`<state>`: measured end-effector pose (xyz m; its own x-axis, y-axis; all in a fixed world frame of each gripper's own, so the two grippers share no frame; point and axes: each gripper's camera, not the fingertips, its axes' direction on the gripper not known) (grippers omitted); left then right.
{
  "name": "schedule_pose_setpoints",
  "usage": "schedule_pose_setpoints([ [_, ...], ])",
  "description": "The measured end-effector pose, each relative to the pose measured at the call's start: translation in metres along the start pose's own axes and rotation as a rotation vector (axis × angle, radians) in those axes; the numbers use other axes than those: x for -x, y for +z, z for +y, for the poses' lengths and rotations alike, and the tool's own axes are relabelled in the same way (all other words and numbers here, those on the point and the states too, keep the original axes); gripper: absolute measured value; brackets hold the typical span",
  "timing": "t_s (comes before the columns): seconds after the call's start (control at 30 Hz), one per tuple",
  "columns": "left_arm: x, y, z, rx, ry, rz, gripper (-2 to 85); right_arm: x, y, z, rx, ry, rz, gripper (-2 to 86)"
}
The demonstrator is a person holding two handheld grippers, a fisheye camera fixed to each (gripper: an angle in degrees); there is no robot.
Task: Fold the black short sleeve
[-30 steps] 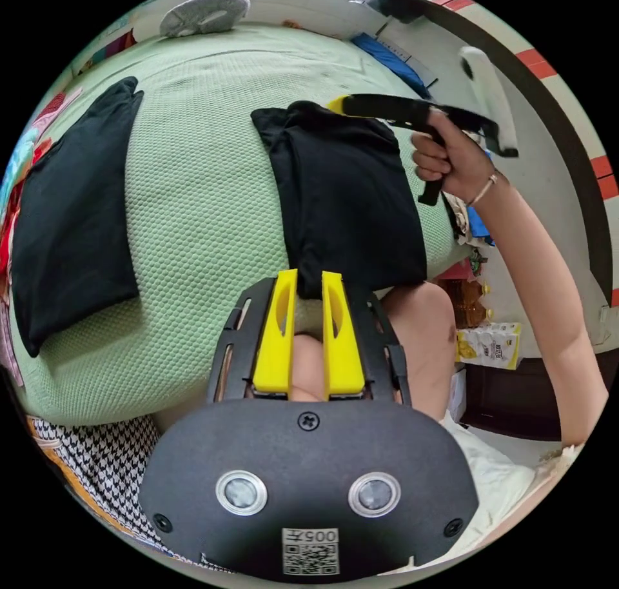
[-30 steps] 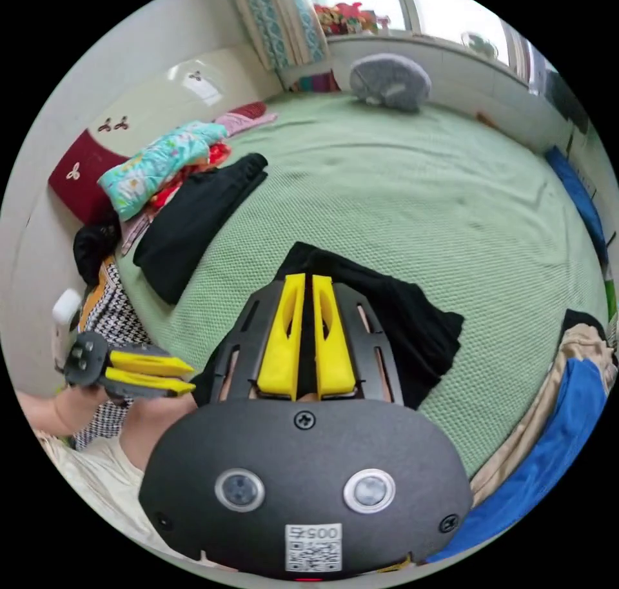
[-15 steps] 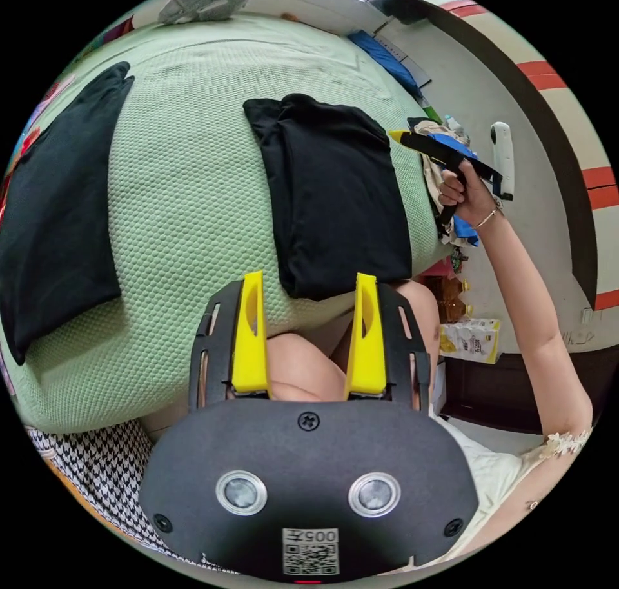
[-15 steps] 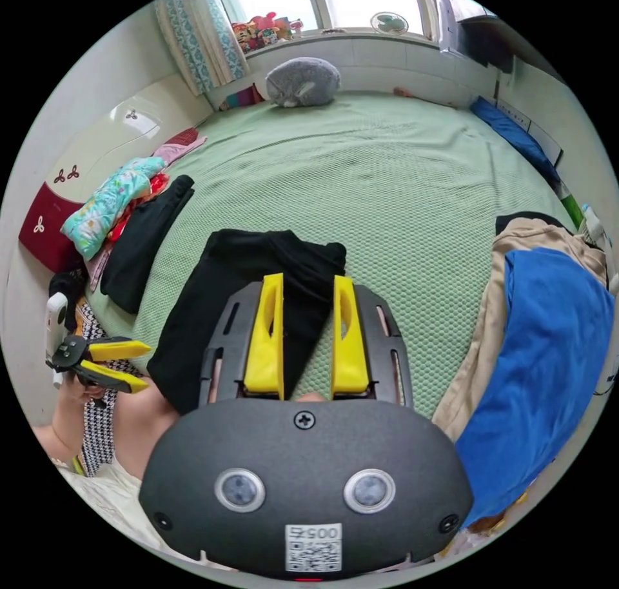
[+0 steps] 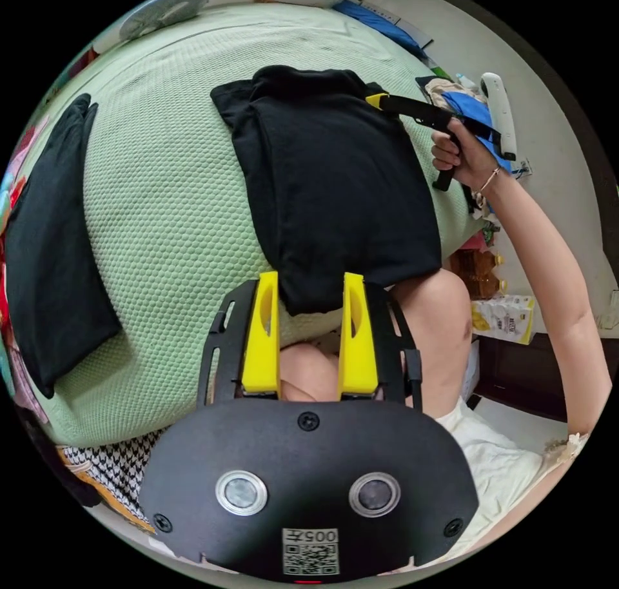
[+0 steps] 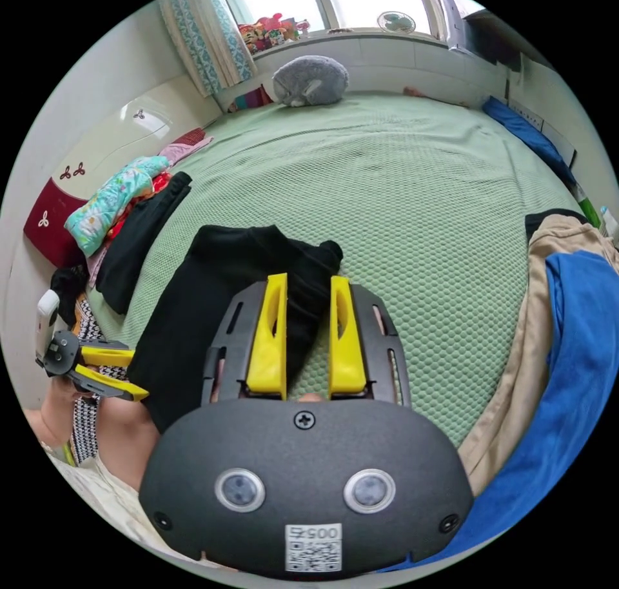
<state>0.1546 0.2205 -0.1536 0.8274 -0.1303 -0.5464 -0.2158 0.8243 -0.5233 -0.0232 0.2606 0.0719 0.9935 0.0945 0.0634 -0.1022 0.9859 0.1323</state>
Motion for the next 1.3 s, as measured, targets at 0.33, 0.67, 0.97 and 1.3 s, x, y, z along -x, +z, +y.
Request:
schedule_pose_setpoints([
  [0.33, 0.014, -0.056, 0.03, -0.112, -0.052, 0.142, 6.3, 0.042, -0.042, 0.009, -0.069, -0.049, 0.024, 0.0],
  [0.67, 0.039, -0.158, 0.09, -0.265, -0.055, 0.118, 6.1, 0.128, -0.094, -0.002, -0.173, -0.169, 0.06, -0.3],
  [0.97, 0.109, -0.258, 0.159, -0.383, -0.15, 0.058, 6.2, 0.243, -0.094, -0.048, -0.248, -0.32, -0.022, -0.3],
  [1.3, 0.219, -0.337, 0.179, -0.329, -0.274, -0.103, 6.2, 0.352, -0.016, -0.127, -0.226, -0.385, -0.117, -0.3],
])
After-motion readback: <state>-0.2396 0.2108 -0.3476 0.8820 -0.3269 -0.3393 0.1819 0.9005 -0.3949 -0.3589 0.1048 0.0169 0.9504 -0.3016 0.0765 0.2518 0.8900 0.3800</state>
